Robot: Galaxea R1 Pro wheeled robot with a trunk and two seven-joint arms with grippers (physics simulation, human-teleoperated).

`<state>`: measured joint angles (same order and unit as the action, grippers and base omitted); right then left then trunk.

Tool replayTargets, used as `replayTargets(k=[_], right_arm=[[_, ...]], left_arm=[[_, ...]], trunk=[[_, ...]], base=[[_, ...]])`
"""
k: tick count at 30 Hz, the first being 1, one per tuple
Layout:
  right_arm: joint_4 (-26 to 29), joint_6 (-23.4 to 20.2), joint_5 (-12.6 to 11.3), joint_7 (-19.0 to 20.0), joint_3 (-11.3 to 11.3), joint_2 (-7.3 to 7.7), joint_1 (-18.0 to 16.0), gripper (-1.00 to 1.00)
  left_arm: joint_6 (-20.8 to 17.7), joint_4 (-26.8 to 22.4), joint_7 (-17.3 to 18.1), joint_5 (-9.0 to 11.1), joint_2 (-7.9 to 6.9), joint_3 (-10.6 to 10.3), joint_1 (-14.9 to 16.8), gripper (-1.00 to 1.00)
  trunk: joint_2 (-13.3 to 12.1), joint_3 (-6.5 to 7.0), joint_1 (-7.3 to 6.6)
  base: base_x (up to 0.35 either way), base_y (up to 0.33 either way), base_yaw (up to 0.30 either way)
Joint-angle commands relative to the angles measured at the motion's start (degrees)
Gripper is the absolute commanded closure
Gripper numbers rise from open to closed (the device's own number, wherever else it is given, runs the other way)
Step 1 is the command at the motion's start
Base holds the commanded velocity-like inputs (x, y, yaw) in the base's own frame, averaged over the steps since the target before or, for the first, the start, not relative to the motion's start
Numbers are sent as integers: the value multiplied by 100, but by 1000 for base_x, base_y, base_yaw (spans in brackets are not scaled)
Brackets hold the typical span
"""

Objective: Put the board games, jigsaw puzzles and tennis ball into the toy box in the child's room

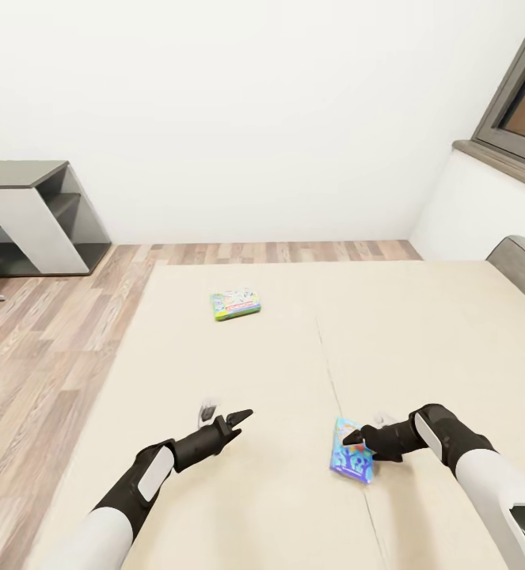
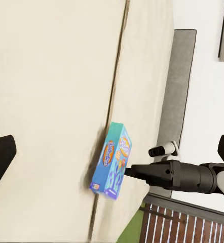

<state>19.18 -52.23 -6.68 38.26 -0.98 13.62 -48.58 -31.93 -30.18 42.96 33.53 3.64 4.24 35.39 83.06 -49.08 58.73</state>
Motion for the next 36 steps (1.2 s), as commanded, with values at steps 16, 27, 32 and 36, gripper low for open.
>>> replayTargets(k=[16,27,32,36], right_arm=[[6,-50,-70,-20,-8,1,-2,-100],[6,-50,-70,-20,-8,2,-1,-100],[11,-46,-70,-20,-8,5,-2,-100],[14,-44,-70,-20,-8,7,-2,-100]], left_arm=[[-41,3,11,13,5,25,3,-100],[-41,3,11,13,5,25,3,-100],[-41,3,11,13,5,25,3,-100],[-41,3,11,13,5,25,3,-100]], trunk=[[2,-4,0],[2,-4,0],[2,-4,0],[2,-4,0]], base=[[0,133,0],[0,13,0],[0,3,0],[0,2,0]])
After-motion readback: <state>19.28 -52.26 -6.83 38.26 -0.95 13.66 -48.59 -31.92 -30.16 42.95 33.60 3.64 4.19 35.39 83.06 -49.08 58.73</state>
